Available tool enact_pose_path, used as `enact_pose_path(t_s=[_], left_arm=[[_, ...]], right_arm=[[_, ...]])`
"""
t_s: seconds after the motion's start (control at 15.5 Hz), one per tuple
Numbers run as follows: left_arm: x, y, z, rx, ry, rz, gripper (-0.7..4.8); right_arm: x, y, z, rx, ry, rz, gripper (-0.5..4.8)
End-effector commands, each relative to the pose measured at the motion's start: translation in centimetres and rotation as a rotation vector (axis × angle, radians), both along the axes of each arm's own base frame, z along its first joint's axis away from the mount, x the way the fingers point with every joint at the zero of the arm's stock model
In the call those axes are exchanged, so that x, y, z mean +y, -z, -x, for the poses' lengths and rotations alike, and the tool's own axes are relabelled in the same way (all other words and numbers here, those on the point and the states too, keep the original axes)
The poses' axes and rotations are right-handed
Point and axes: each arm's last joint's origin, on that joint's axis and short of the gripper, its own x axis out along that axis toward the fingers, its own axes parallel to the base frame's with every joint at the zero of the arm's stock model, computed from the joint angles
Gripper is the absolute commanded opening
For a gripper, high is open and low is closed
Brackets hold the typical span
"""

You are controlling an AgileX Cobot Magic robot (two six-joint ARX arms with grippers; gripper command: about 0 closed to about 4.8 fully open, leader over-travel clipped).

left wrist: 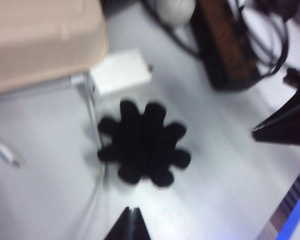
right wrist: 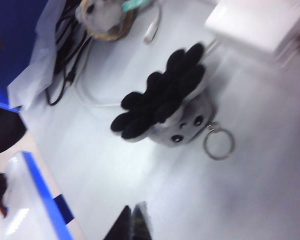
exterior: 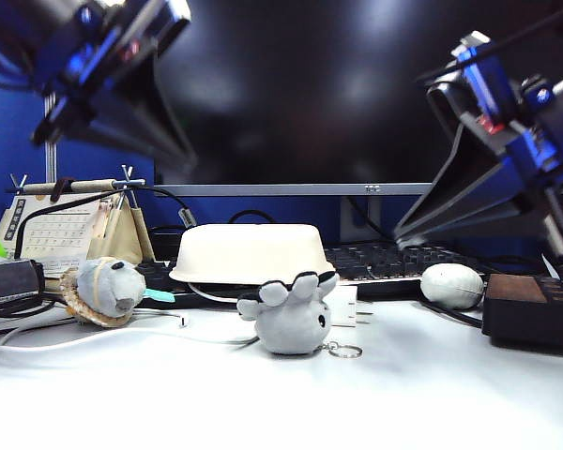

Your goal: Place the tilting octopus upright.

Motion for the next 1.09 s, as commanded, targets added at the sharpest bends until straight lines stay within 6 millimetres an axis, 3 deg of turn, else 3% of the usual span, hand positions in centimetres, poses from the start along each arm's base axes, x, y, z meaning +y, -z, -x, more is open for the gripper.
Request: enact_pose_path(t_s=[0.06,0.26,0.32,0.58,1.09], left_arm=[[-0.3,1.0,-0.3,0.091,-0.030,-0.005,-0.04],[-1.5,1.9,-0.4,0.110,0.005,-0.022,0.05],[-2.6,2.0,-0.2,0.084,0.046,-0.009,0.74],[-5.1,1.4,0.8,-0.012,0.133,0.041,0.74],[-4.9,1.5,0.5,-0.057,0.058,-0.012,0.75]], right_arm=[[0.2,0.2,-0.4,0.016,0.000,-0.021,-0.01],[0.3,-0.1,-0.7,-0.026,-0.001,-0.038,-0.01],[0.4,-0.3,-0.8,-0.046,0.000,-0.048,-0.01],[0.4,-0.3,-0.8,-0.020,0.018,-0.063,0.14],[0.6,-0.9,-1.2,0.008,0.054,-0.135,0.43]])
